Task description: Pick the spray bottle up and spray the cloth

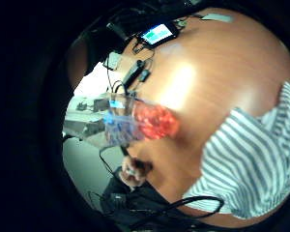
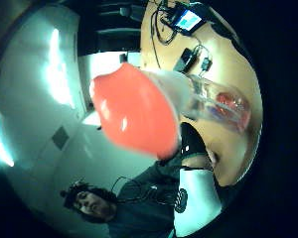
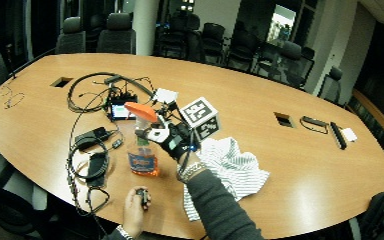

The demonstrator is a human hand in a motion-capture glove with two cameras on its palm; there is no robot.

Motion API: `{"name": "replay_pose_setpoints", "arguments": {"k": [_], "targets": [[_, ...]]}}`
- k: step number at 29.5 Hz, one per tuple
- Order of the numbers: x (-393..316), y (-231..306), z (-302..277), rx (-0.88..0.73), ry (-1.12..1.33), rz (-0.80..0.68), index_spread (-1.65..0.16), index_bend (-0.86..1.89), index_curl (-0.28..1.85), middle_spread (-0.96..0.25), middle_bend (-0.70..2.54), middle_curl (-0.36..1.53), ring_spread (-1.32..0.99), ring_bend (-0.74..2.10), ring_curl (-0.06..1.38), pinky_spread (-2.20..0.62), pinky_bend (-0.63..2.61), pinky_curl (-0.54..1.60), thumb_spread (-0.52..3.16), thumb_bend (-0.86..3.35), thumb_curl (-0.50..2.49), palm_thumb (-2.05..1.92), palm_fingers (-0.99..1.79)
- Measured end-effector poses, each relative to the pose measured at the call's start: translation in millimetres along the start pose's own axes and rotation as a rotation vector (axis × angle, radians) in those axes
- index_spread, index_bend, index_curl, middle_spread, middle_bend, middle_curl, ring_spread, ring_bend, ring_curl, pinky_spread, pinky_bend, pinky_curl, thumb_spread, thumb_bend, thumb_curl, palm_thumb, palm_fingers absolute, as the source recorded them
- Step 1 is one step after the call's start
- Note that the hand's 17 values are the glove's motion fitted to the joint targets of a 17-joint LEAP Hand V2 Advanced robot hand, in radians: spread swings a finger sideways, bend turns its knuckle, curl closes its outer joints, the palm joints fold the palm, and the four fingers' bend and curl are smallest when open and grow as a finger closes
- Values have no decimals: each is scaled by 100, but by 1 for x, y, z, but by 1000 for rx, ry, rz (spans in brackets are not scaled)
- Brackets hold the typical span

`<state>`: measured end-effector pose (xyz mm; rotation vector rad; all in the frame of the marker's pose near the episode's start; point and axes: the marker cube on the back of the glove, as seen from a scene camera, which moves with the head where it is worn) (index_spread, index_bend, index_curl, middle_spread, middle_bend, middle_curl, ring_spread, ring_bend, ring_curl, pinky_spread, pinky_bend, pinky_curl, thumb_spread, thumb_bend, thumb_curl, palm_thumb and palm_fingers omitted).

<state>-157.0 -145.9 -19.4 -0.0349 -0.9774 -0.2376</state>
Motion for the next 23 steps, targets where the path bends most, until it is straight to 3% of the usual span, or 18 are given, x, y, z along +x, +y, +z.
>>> {"name": "replay_pose_setpoints", "arguments": {"k": [6, 13, 23], "targets": [[-5, 42, -24, 37, 251, 20, -37, 13, 41, -9, 22, 40, -4, 35, 36, 22, 38, 36, 86, -7, 63, 75, 30], [0, 93, -39, -31, 623, 101, -40, 18, 39, -4, 16, 36, 1, 22, 31, 26, 37, 36, 99, -7, 53, 59, 16], [16, 140, -49, 84, 830, 215, -43, 18, 36, -3, 17, 33, 3, 22, 29, 27, 34, 34, 101, -6, 41, 33, 17]]}}
